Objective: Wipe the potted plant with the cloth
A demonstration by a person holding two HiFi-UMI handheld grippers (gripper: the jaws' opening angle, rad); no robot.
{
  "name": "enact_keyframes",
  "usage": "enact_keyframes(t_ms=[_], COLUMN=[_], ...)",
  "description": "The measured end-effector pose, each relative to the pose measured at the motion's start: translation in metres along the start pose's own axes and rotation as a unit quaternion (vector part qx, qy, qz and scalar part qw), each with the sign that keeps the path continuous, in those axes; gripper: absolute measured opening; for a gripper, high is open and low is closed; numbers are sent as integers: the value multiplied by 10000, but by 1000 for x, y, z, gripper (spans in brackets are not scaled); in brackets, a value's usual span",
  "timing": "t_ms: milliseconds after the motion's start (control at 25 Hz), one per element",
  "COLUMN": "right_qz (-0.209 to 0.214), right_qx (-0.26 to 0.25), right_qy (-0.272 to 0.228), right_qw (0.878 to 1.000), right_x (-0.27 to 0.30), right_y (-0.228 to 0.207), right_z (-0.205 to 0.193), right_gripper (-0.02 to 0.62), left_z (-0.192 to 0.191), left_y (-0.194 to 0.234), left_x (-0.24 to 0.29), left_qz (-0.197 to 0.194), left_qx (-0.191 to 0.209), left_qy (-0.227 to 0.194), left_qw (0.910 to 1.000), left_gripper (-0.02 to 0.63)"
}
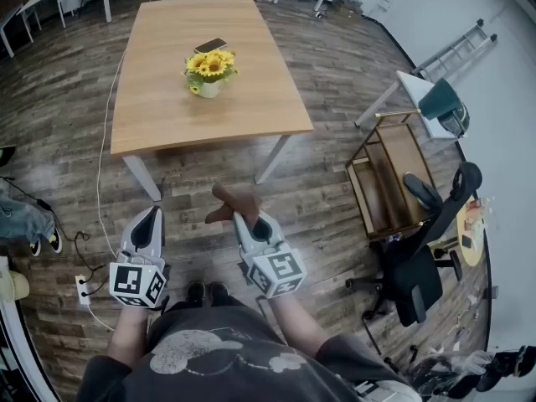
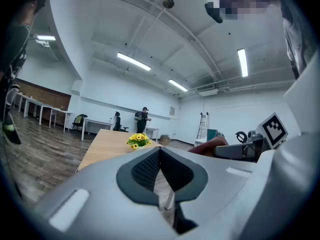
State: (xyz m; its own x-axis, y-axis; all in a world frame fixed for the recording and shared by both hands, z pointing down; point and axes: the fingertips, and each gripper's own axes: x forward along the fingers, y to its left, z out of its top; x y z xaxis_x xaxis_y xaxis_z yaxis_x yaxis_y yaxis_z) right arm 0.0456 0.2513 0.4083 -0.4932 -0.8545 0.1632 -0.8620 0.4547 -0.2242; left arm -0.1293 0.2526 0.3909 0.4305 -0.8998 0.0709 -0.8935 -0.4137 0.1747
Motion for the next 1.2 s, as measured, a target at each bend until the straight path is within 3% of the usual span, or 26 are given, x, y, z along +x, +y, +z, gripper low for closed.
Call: enact_keyframes(t_ms=[520, 800, 1200], right_qz=[-617, -1025, -1443], right_qx=[141, 513, 405], right_qy=[-214, -479, -498], right_qw=[9978, 9923, 9874], right_x=[5, 8, 16], right_y=[-3, -12, -10], right_z=[3, 2, -3], right_gripper=[41, 43, 44], left_z=[7, 4, 1], left_y=[15, 27, 48], left_x=[15, 22, 29], left_qz=[-291, -519, -707], left_qx=[-81, -244, -123], left_qy=[-15, -39, -8], left_qw=[9995, 9983, 9974], left_gripper=[18, 18, 18])
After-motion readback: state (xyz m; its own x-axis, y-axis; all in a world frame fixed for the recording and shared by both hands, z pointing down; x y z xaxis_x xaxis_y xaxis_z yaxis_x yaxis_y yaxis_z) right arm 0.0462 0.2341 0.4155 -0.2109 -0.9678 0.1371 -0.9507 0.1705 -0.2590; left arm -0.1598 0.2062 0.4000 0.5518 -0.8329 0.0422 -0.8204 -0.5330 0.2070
